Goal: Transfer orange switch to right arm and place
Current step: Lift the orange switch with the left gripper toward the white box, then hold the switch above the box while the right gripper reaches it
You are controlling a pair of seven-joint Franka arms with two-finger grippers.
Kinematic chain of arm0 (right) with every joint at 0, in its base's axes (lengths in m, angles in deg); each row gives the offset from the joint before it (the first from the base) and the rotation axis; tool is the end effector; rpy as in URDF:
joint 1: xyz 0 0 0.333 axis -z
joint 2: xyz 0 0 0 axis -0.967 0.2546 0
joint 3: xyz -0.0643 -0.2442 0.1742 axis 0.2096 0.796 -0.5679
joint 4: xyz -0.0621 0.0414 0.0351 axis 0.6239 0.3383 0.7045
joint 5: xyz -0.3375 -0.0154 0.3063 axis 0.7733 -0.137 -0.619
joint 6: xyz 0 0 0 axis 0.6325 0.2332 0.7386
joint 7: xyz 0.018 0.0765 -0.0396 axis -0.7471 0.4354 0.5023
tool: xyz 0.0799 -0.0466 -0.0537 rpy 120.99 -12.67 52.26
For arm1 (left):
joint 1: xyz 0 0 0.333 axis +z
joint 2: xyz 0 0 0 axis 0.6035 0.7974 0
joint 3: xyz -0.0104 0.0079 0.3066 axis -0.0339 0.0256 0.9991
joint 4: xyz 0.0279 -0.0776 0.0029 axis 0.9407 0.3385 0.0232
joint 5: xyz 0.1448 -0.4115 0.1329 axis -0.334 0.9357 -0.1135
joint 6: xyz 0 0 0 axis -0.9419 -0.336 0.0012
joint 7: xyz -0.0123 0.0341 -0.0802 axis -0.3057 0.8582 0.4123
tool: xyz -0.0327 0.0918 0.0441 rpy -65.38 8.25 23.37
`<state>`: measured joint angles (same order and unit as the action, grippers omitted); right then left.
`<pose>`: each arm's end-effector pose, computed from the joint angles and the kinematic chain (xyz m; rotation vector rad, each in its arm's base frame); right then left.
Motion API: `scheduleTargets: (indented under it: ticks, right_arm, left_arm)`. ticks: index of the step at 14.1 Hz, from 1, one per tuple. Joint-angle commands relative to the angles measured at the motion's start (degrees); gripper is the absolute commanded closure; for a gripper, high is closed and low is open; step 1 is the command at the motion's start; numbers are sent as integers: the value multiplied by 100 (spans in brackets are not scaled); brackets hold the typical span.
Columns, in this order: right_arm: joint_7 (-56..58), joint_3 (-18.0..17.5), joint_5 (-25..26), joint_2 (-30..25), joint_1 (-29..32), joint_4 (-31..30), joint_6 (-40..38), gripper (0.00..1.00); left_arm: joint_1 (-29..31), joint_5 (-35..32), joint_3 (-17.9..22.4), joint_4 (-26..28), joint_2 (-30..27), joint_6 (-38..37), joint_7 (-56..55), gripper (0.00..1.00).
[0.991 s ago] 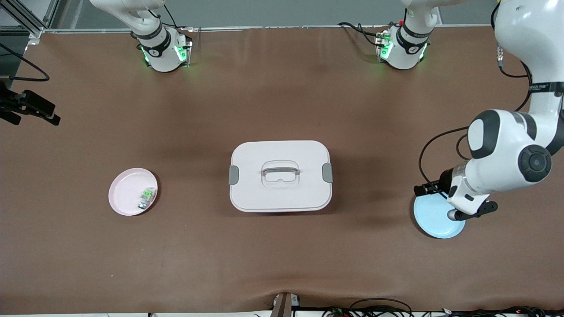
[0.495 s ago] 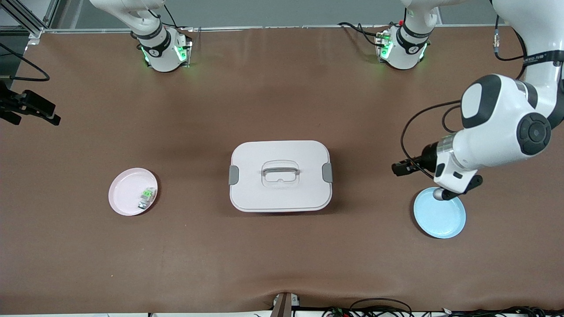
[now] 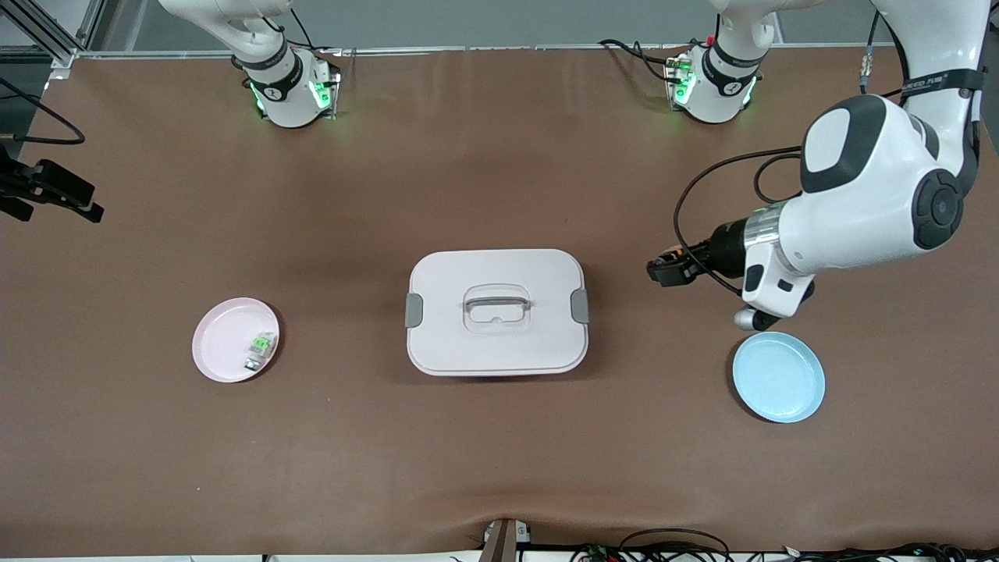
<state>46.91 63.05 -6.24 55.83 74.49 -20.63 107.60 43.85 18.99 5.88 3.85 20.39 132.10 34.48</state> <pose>0.6191 -0.0372 0.6395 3.1366 -0.0698 0.0518 0.6561 -0.2440 0.4604 2.6338 0.7475 -0.4630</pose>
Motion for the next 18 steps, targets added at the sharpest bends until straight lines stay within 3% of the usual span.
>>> scheduleTargets:
  ticks: [1, 6, 9, 10, 12, 13, 18]
  right_arm:
    - [191, -41, 226, 27, 49, 73, -6, 0]
    - [641, -85, 261, -26, -29, 345, -77, 0]
    - [641, -76, 173, 27, -56, 310, -146, 0]
    - [606, -85, 43, 27, -65, 310, -156, 0]
    - [510, -42, -947, 9, -30, 249, -269, 0]
    - [222, -41, -1204, 9, -30, 222, -279, 0]
    - [-1264, -85, -1996, -122, -266, -243, -183, 0]
  left_arm:
    - [-14, 358, -212, -218, 59, -113, -531, 100]
    - [-67, 1193, -327, -253, 112, -104, -1094, 100]
    - [-330, 1344, -327, -525, 191, -95, -1629, 100]
    - [-418, 1344, -327, -595, 235, -86, -1823, 100]
    - [-594, 1344, -327, -675, 270, -43, -2105, 100]
    - [-673, 1344, -327, -684, 270, -25, -2210, 100]
    - [-902, 1388, -327, -702, 270, 203, -2510, 100]
